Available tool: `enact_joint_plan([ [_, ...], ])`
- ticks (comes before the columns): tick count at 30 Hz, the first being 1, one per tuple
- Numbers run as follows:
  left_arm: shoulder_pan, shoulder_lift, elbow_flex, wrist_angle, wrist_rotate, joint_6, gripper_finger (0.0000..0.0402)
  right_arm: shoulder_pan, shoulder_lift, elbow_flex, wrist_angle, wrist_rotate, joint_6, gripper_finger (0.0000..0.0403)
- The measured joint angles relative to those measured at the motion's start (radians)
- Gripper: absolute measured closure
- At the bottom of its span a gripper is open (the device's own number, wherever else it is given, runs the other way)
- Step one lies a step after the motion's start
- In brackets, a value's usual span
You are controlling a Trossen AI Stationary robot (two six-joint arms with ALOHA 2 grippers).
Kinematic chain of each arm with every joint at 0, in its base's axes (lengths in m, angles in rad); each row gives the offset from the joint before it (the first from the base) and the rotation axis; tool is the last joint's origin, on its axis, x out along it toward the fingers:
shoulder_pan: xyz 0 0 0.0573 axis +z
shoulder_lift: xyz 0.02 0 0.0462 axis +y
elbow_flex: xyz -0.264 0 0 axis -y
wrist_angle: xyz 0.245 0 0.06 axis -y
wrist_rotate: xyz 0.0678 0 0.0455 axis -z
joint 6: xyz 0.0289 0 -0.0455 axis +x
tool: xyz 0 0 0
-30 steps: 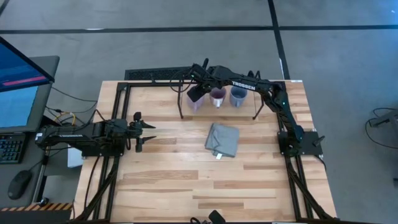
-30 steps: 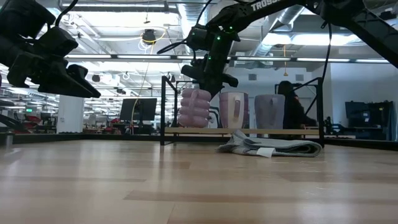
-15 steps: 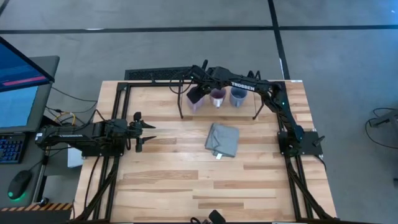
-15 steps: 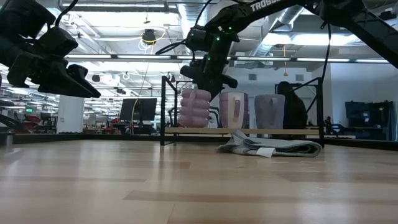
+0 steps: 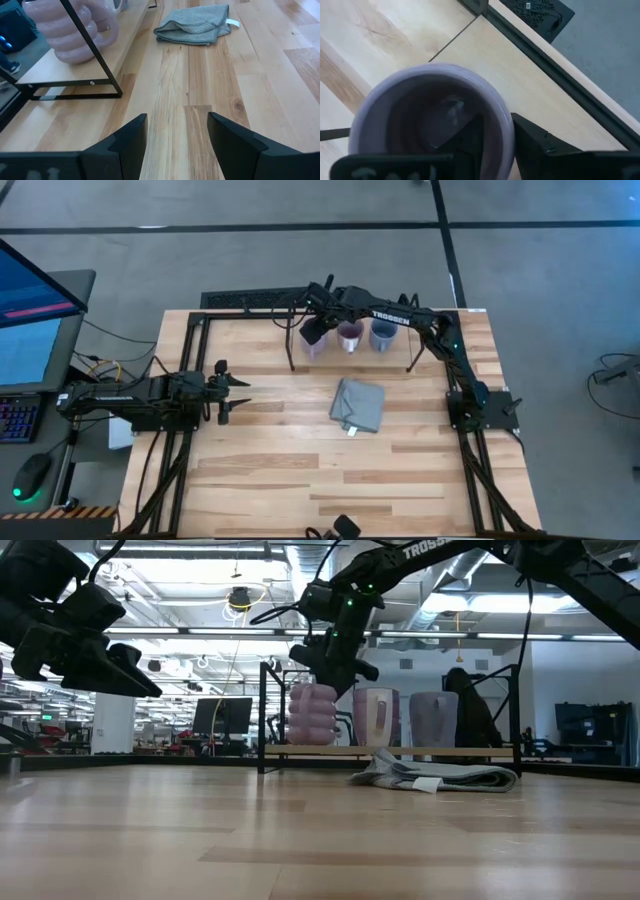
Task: Stack small to large cups/mugs on shelf
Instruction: Put the purple mug on the shelf, then return to Home Position
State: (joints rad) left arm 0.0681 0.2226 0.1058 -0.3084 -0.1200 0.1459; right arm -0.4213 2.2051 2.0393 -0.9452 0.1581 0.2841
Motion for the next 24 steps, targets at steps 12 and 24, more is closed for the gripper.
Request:
enact_joint_plan([
  [12, 0.000, 0.000, 0.000, 0.000, 0.000, 0.000, 0.0203, 0.003, -0.004, 0.091, -0.060, 0.008, -0.023, 0.0289],
  [24, 0.000, 0.000, 0.000, 0.000, 0.000, 0.000, 0.0203, 0.002, -0.011, 0.090, -0.081, 0.059, -0.031, 0.0289],
])
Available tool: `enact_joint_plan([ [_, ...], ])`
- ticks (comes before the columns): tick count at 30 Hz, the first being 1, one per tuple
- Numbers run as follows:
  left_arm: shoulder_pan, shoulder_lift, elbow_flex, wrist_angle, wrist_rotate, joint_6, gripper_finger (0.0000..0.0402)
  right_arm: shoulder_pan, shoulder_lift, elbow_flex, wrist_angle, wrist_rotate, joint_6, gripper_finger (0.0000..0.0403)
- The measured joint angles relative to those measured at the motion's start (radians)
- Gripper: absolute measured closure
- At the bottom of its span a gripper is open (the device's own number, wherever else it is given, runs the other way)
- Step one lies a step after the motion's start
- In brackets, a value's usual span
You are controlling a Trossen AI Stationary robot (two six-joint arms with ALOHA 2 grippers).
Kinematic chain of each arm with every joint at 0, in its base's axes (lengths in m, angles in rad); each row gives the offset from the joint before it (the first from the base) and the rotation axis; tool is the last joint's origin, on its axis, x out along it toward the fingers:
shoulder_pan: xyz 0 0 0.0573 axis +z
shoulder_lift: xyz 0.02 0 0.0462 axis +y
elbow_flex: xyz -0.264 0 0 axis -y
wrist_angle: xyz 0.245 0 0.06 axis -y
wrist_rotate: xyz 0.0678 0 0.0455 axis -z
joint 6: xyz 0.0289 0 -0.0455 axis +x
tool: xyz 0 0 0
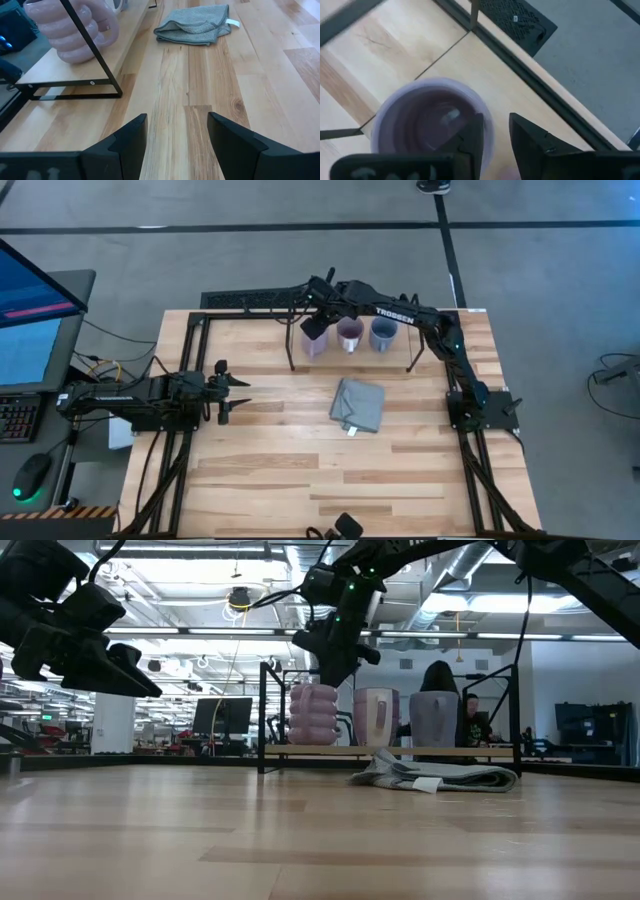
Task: Stack small to large cups/mugs on shelf
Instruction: Return to Home Position
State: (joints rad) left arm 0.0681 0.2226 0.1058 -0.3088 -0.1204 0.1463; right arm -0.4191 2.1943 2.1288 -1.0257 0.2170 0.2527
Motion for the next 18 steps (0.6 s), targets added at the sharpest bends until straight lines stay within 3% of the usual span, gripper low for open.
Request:
enact_joint_plan([
  [8, 0.000, 0.000, 0.000, -0.001, -0.018, 0.000, 0.0203, 0.009, -0.050, 0.000, -0.080, -0.002, 0.000, 0.0289],
  [18, 0.000, 0.000, -0.001, 0.009, -0.054, -0.001, 0.0203, 0.039, -0.175, 0.000, -0.097, 0.099, -0.087, 0.0289],
])
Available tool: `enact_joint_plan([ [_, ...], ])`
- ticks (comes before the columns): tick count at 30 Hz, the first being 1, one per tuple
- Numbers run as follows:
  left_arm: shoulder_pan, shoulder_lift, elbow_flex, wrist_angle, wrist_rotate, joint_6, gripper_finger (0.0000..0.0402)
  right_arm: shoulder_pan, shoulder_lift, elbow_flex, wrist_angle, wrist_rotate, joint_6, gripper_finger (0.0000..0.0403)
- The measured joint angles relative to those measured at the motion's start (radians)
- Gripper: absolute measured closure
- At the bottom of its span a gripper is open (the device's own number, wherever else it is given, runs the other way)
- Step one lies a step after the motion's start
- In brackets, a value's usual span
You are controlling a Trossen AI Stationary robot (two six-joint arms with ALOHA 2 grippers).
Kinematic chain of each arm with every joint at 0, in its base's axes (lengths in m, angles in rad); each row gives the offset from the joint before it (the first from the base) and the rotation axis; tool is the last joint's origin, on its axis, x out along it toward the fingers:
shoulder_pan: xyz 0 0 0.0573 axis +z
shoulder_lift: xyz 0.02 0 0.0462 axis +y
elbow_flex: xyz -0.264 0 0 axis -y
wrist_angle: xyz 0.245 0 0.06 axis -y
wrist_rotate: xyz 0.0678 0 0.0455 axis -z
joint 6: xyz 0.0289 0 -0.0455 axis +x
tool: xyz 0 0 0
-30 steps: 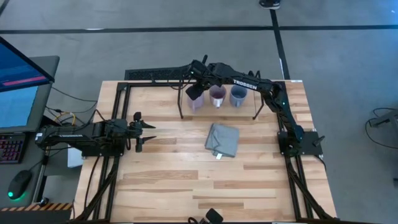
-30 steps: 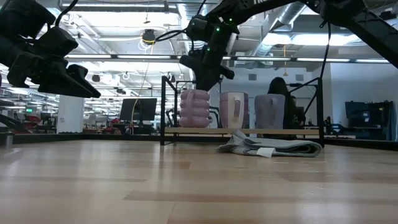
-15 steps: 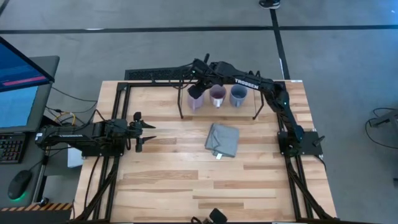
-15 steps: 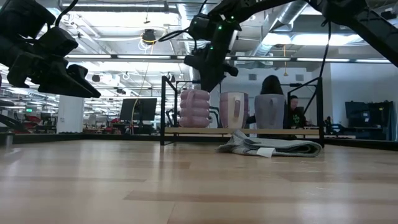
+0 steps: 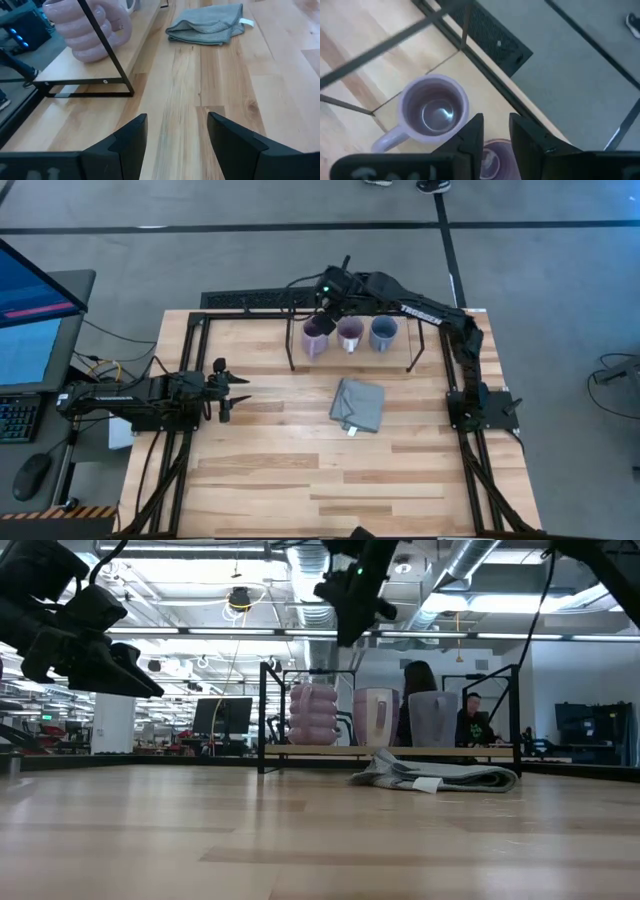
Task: Stack small to large cups/mugs on shelf
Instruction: Return to Home Position
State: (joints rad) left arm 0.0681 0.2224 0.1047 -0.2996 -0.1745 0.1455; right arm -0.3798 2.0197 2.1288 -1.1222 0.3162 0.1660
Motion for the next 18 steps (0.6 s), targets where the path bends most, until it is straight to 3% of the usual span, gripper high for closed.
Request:
enact_joint_plan([
  [14, 0.000, 0.000, -0.005, 0.084, 0.039, -0.078, 0.0203, 0.078, -0.264, 0.000, -0.085, 0.013, -0.043, 0.0289],
  [18, 0.000, 0.000, -0.005, 0.137, 0.039, -0.088, 0.0203, 0.166, -0.358, -0.036, -0.153, 0.187, -0.030, 0.0289],
])
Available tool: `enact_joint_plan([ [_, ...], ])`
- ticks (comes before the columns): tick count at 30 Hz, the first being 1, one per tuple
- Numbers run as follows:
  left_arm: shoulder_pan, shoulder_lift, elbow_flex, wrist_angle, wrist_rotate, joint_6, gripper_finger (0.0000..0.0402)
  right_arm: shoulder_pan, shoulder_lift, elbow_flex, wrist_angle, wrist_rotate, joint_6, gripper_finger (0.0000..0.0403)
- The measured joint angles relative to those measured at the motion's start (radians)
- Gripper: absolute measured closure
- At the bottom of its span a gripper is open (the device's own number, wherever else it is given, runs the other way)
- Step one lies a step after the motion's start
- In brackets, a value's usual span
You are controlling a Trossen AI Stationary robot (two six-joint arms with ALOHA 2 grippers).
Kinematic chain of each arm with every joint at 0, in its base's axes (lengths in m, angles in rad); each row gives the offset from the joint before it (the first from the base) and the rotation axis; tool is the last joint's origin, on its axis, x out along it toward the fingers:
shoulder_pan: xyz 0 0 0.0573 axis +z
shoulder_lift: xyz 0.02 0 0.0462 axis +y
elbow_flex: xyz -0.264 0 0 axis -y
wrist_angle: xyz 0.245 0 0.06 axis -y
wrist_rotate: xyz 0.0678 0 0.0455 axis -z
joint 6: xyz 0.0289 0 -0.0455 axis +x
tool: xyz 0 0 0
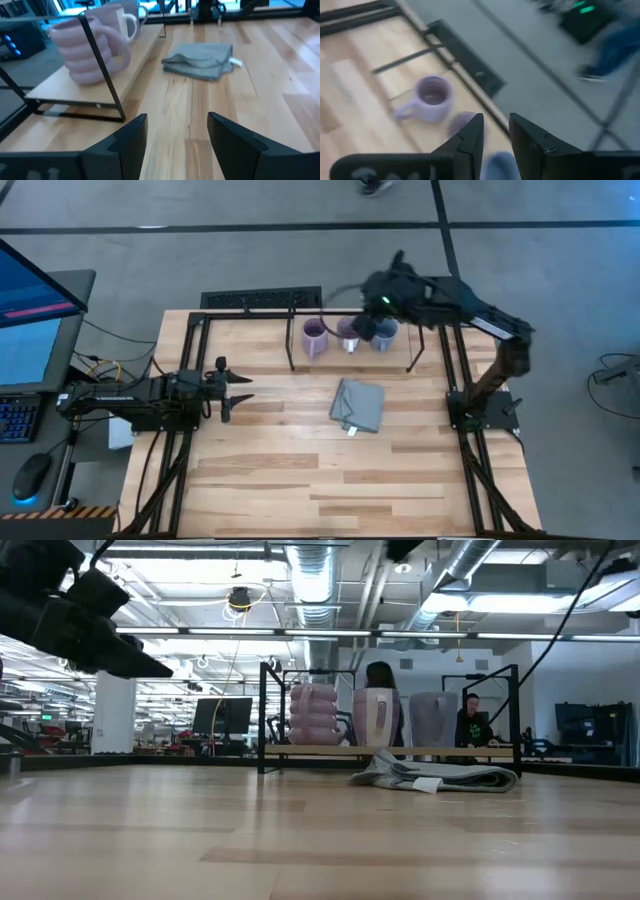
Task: Stack small to large cups/mugs on shelf
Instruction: Return to Home Position
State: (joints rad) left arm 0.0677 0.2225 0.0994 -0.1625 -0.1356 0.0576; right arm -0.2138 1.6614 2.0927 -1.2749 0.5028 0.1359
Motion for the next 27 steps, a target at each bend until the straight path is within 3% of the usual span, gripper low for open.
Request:
enact_joint_plan([
  [5, 0.000, 0.000, 0.002, 0.026, -0.001, 0.000, 0.0203, 0.123, -0.158, -0.131, -0.032, 0.238, 0.047, 0.0289],
  [10, 0.000, 0.000, 0.003, 0.051, -0.001, -0.001, 0.0203, 0.200, -0.339, -0.372, 0.019, 0.258, 0.036, 0.0289],
  [15, 0.000, 0.000, 0.004, 0.067, -0.002, 0.000, 0.0203, 0.193, -0.539, -0.704, 0.290, 0.253, -0.080, 0.0289],
  [18, 0.000, 0.000, 0.004, 0.069, -0.006, 0.013, 0.0203, 0.150, -0.646, -0.882, 0.504, 0.165, -0.215, 0.0289],
  [22, 0.000, 0.000, 0.005, 0.103, -0.058, 0.035, 0.0203, 0.024, -0.777, -1.045, 0.725, -0.086, -0.345, 0.0289],
  [27, 0.000, 0.000, 0.006, 0.135, -0.153, 0.079, 0.0203, -0.211, -0.891, -1.146, 0.812, -0.255, -0.406, 0.0289],
])
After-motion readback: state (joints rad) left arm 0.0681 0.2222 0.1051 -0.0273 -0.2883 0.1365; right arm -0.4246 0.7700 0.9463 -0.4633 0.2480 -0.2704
